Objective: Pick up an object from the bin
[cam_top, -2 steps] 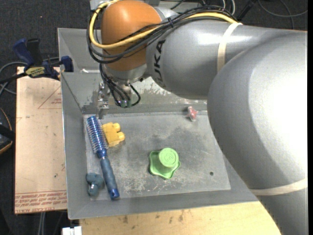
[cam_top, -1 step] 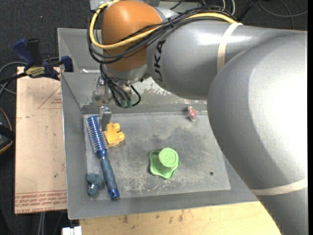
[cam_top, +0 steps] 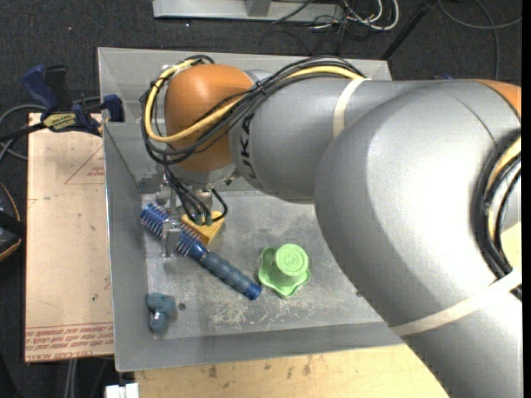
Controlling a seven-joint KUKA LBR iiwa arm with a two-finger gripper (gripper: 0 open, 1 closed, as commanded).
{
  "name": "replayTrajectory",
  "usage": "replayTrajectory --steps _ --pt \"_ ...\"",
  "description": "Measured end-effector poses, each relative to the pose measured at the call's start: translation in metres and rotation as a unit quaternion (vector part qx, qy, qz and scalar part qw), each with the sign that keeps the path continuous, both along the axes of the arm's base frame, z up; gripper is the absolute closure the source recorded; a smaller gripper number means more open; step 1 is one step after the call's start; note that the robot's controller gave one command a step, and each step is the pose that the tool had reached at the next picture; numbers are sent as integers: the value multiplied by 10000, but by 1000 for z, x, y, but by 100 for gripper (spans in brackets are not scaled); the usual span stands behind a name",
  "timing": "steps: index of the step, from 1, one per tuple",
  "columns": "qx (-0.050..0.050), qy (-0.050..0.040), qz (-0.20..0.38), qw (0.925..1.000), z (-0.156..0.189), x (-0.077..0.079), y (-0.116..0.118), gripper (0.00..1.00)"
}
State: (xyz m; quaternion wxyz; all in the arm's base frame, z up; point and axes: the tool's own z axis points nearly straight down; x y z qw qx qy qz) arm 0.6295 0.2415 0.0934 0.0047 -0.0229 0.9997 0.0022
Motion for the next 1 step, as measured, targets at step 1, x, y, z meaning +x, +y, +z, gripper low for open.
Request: replayTrajectory --steps 1 --pt "-11 32 -6 10000 -4 -2 -1 100"
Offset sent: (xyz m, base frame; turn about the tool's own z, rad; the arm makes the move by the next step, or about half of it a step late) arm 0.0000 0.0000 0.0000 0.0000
